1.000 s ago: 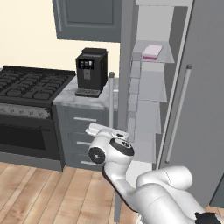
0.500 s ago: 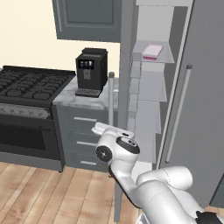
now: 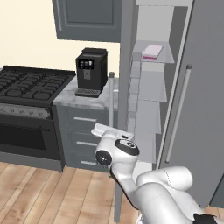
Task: The ice cube tray has been filled with water. Take the tray and place it in the freezer to make ice. Close the freezer door after placing the tray.
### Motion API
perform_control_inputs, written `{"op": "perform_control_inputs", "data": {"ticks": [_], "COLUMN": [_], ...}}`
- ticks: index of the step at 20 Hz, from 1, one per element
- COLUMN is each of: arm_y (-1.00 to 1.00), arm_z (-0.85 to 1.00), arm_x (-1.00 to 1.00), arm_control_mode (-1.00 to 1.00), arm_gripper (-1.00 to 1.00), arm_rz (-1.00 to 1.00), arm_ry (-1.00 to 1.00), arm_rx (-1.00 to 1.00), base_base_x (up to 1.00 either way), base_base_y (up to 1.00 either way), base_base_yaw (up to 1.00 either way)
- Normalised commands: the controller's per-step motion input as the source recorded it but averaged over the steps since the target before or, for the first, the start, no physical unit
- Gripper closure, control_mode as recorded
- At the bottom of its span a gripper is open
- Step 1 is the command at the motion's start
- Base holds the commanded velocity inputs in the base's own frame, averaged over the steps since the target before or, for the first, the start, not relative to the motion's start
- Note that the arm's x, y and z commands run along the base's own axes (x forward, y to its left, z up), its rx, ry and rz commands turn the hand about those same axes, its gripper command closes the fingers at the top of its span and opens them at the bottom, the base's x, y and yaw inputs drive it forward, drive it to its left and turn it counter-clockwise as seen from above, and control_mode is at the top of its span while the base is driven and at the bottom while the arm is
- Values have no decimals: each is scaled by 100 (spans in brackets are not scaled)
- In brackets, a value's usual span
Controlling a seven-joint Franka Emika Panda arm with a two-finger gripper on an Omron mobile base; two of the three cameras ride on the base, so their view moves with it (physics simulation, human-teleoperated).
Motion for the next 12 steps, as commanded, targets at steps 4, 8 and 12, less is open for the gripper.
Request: {"op": "perform_control_inputs", "data": {"ticks": [4,8,12], "arm_y": [79,38,2], "arm_z": [-1,-1,-1], "arm_x": [1,42,58], "arm_control_mode": [-100,-100,-100], "arm_gripper": [-100,-100,-100], "arm_rz": [-6,-5,-3], "arm_ry": [-18,-11,-2], "arm_rx": [-10,-3,0], "base_base_x": [0,0,0], "base_base_y": [0,0,0], "base_base_yaw": [0,0,0]}}
